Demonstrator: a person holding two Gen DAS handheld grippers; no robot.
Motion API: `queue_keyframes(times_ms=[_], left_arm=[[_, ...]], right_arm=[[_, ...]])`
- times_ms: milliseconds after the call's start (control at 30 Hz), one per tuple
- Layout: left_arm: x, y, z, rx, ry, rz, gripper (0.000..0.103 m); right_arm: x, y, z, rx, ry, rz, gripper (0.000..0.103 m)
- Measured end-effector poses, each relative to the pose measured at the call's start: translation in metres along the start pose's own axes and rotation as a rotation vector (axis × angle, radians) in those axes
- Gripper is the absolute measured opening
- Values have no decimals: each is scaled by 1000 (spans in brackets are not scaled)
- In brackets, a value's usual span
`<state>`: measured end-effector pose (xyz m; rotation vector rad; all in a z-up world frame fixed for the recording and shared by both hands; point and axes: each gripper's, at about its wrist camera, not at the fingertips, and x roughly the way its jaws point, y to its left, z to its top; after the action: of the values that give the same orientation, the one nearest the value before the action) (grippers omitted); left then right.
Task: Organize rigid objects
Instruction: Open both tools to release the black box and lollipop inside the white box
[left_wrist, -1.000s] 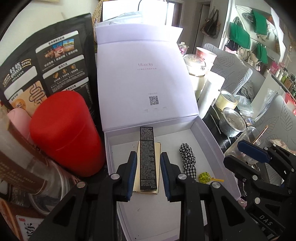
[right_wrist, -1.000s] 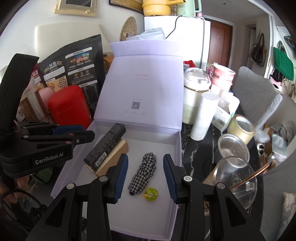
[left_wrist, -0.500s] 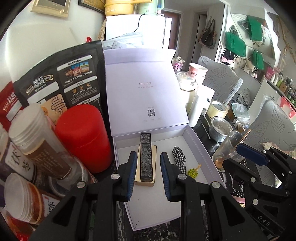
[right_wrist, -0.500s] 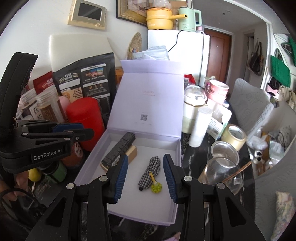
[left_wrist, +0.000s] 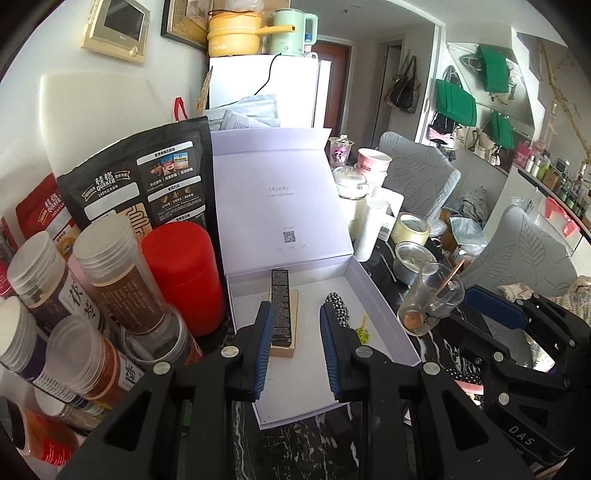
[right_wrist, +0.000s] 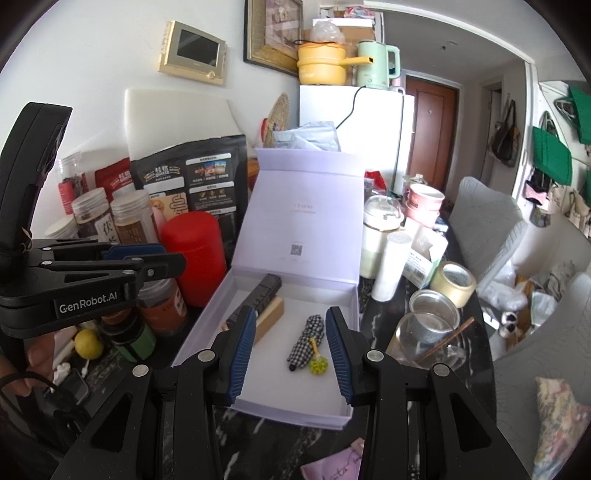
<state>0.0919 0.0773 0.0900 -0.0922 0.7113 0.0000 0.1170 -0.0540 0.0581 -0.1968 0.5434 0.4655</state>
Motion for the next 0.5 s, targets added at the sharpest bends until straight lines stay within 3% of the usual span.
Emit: queue_keyframes(times_ms=[200,433,467,500], left_arm=[[-21,-5,-7,3,-16,-16,25],[-40,-10,-17,24,-32,7,25],[-42,-11,-20,25,-30,10,27],[-42,-12,-21,26,-26,15,37]], right_arm=[[-27,8,-5,-6,-37,-5,43],[-53,15,-10,-1,-74,-19,57],[-57,15,-12,0,-79,-20,58],[-61,15,-14,4,-82,-24,58]])
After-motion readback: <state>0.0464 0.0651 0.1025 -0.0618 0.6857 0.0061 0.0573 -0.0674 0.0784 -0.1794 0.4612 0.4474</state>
